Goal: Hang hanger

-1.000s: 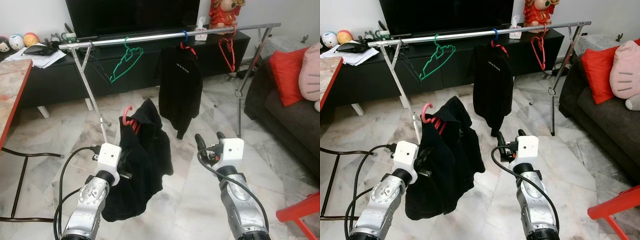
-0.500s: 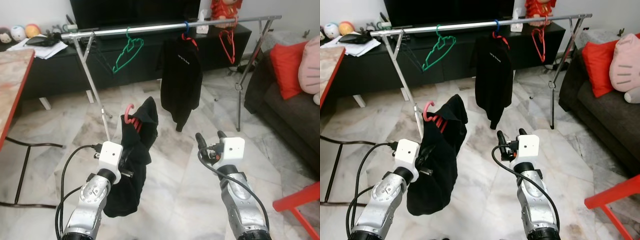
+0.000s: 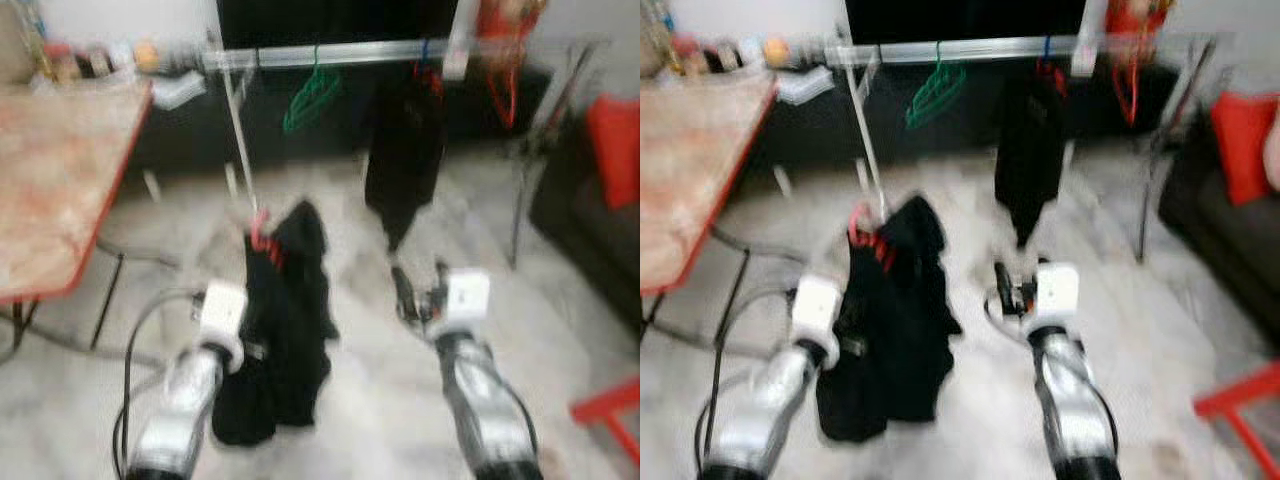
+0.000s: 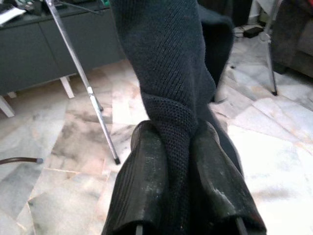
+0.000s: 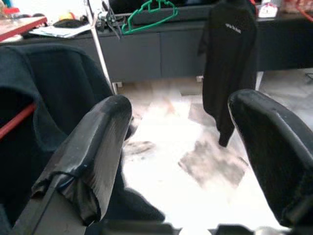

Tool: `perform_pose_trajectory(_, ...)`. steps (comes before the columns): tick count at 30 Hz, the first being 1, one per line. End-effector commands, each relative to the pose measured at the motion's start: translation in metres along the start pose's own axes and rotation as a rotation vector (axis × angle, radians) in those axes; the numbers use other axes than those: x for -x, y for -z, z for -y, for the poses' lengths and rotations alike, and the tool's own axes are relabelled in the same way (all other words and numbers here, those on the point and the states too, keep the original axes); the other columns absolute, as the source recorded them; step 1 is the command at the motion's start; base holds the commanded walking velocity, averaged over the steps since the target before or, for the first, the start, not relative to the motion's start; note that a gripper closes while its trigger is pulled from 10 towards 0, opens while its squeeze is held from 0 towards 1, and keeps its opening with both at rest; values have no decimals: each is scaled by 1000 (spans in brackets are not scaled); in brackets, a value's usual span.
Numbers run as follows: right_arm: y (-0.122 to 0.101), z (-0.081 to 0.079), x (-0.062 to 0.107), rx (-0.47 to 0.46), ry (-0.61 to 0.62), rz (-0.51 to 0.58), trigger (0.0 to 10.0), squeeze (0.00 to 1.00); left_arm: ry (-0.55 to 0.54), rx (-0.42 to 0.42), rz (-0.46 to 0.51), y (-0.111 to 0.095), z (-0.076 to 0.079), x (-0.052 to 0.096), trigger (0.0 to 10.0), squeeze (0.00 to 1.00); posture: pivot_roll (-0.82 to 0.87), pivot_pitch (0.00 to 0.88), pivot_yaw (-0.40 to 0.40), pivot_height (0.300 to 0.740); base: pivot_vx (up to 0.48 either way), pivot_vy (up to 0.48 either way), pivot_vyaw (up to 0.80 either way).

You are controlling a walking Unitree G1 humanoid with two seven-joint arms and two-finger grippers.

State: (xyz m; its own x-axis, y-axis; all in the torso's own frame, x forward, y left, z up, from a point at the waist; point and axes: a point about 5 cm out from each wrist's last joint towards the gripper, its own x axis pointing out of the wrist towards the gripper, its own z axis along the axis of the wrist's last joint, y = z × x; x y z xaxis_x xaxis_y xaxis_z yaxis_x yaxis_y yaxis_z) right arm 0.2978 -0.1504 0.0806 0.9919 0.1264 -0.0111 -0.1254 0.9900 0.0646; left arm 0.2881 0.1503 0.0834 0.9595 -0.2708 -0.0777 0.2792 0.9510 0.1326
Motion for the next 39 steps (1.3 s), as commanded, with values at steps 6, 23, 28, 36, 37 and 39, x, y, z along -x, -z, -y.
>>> perform_pose_trajectory(6, -1, 1, 1, 2, -24, 0, 10000, 0, 22, -15, 46, -12, 3, -4, 10000, 0, -118, 0, 10, 740, -337, 0, 0)
perform_pose_trajectory(23, 10, -9, 16, 34, -205, -69, 10000, 0, 86, -61, 47, -21, 8, -7, 10000, 0, -124, 0, 11, 740, -134, 0, 0)
perform_pose_trajectory(28, 8, -9, 18, 36, -240, -59, 10000, 0, 129, -55, 64, -27, 13, -9, 10000, 0, -124, 0, 8, 740, 0, 0, 0)
perform_pose_trajectory(36, 6, -17, 20, 53, -307, -56, 10000, 263, 260, -32, 87, -37, 25, -5, 10000, 0, -125, 12, 12, 740, 0, 0, 0)
perform_pose_trajectory(37, 7, -18, 20, 60, -317, -59, 10000, 263, 275, -33, 90, -38, 26, -4, 10000, 0, -125, 14, 12, 740, 0, 0, 0)
perform_pose_trajectory(39, 8, -21, 20, 69, -321, -63, 10000, 0, 327, -21, 95, -41, 29, -2, 10000, 0, -123, 20, 13, 740, 0, 0, 0)
